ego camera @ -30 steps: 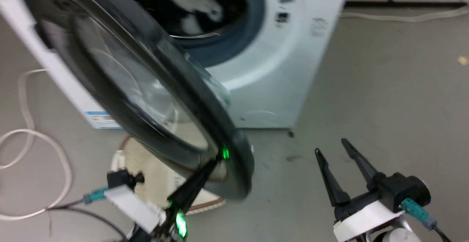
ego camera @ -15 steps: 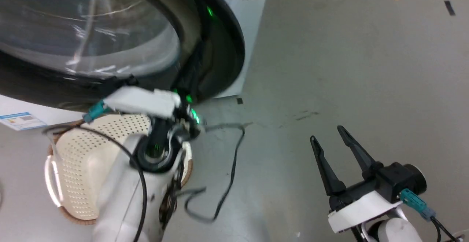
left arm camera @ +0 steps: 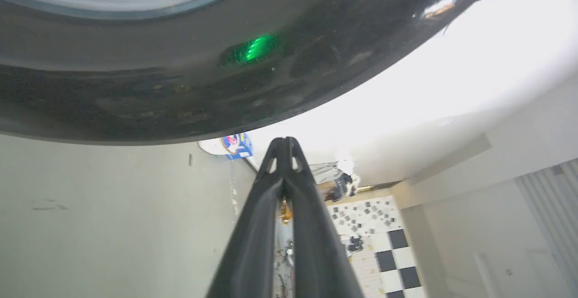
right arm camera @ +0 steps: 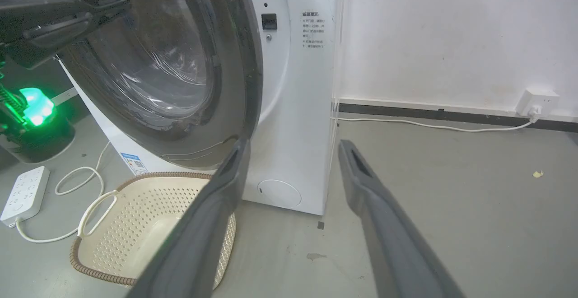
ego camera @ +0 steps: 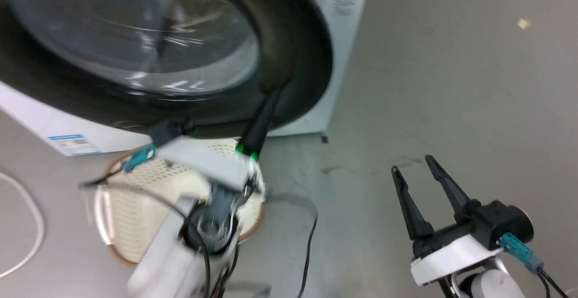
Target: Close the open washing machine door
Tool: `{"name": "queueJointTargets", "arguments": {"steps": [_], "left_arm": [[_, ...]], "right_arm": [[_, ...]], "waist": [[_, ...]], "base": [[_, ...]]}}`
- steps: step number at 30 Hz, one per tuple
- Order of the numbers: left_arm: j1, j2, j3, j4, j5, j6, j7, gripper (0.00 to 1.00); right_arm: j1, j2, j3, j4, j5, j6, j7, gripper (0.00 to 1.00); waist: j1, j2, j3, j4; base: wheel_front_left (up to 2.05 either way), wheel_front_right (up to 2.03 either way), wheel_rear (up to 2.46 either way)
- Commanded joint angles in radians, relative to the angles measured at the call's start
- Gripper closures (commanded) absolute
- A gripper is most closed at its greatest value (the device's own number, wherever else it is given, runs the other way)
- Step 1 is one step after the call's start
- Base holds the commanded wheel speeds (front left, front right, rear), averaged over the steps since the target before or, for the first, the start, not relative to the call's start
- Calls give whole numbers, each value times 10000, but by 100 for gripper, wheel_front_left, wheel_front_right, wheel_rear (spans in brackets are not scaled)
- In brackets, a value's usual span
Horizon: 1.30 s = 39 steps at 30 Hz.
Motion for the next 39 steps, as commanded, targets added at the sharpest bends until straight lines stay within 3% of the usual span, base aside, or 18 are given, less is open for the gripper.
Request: {"name": "queueJointTargets", "arguments": {"steps": [1,2,4,5,6,9,12,15,22,28,34,35,36,39], "left_arm": [[194,174,-22,-81,171,-47,-41,57],[1242,1155,-759,-802,1821,-47,-903,0],[1471,1456,-930,-892,2288,-47,-1250,0],[1835,2083,-1254,-916,3368,-47,-1959,0],[1835,2083,-1254,-916,3368,-47,-1959,0],[2262,2746,-1367,-636,5077,-47,-2428,0],[2632,3032,-811,-620,7104,214,-2508,0],[3308,2885,142,-1207,9021,667,-2514,0],[5117,1942,2029,-2477,11908,1365,-2517,0],[5785,1409,2026,-2694,13694,1221,-2518,0],[5693,1005,2082,-2648,14320,887,-2518,0],[5664,985,2077,-2637,14438,836,-2518,0],[5630,961,2070,-2634,14540,791,-2518,0],[5455,838,2137,-2675,14713,716,-2518,0]], "right_arm": [[135,24,1,-21,-24,8,-45,0],[416,-116,-115,-72,-81,8,-45,0],[488,-147,-123,-81,-84,8,-45,0],[619,-179,-154,-116,-77,8,-45,0],[619,-179,-154,-116,-77,8,-45,0],[803,-212,-231,-177,-67,8,-45,0],[954,-271,-240,-224,-57,8,-45,0],[1070,-303,-250,-250,-57,8,-45,0],[1343,-237,-359,-214,-99,8,-45,0],[1536,-111,-770,-49,-166,8,-45,0],[1599,-11,-861,-25,-251,8,-45,2],[1572,-1,-863,-16,-231,8,-45,95],[1543,7,-862,-5,-233,8,-45,100],[1392,21,-821,-30,-303,8,-45,100]], "waist": [[0,-1,-376,428],[0,-1,-859,1162],[0,-1,-982,1327],[0,-1,-1196,1649],[0,-1,-1196,1649],[0,-1,-1495,2125],[0,-1,-1705,2497],[0,-1,-1860,2748],[0,-1,-2126,2973],[0,-1,-2167,3064],[0,-1,-1987,3082],[0,-1,-1938,3069],[0,-1,-1883,3057],[0,-1,-1605,3017]], "base": [[0,0,0],[0,0,0],[0,0,0],[0,0,0],[0,0,0],[0,0,0],[0,0,0],[0,0,0],[0,0,0],[0,0,0],[0,0,0],[0,0,0],[0,0,0],[0,0,0]]}}
